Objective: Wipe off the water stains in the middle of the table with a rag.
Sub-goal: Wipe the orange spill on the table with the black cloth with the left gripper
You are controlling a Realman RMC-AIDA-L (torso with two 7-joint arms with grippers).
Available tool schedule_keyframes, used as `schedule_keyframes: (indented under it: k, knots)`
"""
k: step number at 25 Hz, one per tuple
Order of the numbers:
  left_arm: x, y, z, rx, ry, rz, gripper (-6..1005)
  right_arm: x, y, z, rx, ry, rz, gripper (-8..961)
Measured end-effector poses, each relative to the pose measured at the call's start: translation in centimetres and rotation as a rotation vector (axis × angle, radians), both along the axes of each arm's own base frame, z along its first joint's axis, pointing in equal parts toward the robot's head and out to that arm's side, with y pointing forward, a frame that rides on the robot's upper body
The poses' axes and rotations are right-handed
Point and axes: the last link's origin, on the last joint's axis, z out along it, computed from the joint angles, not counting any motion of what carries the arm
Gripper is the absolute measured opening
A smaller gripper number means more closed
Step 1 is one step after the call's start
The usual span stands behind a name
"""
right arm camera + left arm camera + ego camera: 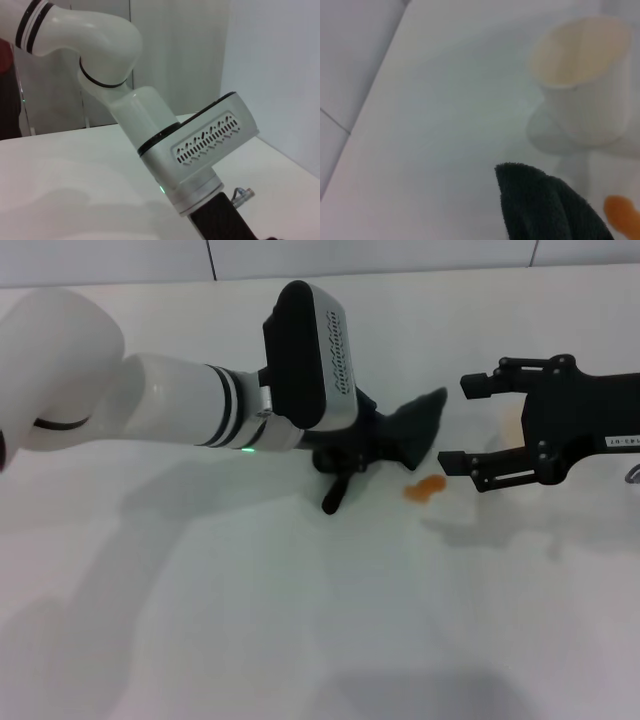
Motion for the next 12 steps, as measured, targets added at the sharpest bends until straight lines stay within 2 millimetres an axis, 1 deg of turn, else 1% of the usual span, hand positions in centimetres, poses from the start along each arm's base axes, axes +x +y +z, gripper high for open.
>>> schedule_keyframes:
  k: [6,12]
  knots:
    - [0.2,-1.5,-1.2,-0.057,-0.001,-0.022,126,0.0,0.0,0.0,0.0,0.005,-0.001,869]
    - [0.0,-2.4,-1.8,-0.099,0.017,-0.033,126,0.0,0.0,0.0,0.002,0.005,-0.001,869]
